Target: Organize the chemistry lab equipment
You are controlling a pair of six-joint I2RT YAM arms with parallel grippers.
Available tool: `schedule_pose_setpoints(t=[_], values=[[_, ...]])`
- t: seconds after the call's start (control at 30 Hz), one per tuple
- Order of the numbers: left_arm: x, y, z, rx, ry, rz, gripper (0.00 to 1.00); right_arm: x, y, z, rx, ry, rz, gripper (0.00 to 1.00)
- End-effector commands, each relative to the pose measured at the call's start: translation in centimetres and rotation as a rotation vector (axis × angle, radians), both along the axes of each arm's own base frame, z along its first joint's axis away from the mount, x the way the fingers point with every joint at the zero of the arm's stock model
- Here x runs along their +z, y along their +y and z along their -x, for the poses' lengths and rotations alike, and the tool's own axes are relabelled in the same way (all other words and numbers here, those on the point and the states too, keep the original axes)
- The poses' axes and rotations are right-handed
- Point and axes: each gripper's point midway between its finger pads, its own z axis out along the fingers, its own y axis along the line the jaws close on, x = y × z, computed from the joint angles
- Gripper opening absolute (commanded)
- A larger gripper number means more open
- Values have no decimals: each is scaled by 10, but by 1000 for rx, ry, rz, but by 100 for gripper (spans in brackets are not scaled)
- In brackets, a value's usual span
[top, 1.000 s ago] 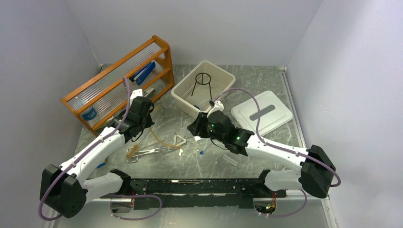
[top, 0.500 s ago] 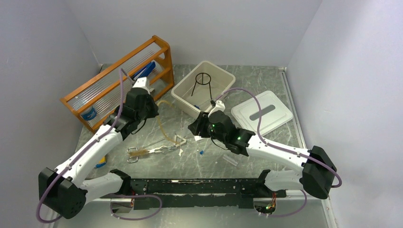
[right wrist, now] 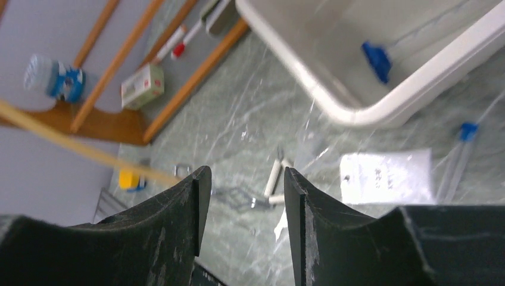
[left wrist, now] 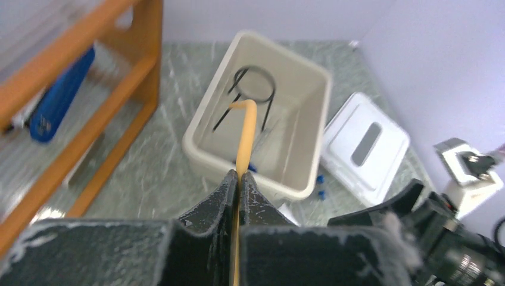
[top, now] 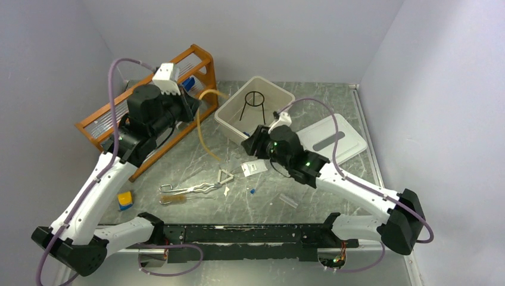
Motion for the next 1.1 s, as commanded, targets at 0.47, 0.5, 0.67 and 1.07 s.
schedule_pose_setpoints(t=[0.47, 0.5, 0.67, 1.07], values=[[113, -83, -68, -210, -306, 106, 5, 50, -97, -56, -276, -55, -23, 51], [108, -89, -74, -209, -307, 84, 5, 48, -97, -55, -273, -52, -27, 51], [80, -112, -104, -177, -303, 46, 5, 37, -98, -49, -269, -27, -35, 51], [-19, -153, -120, -248, -266, -44, 5, 23, -103, -47, -283, -3, -8, 50]])
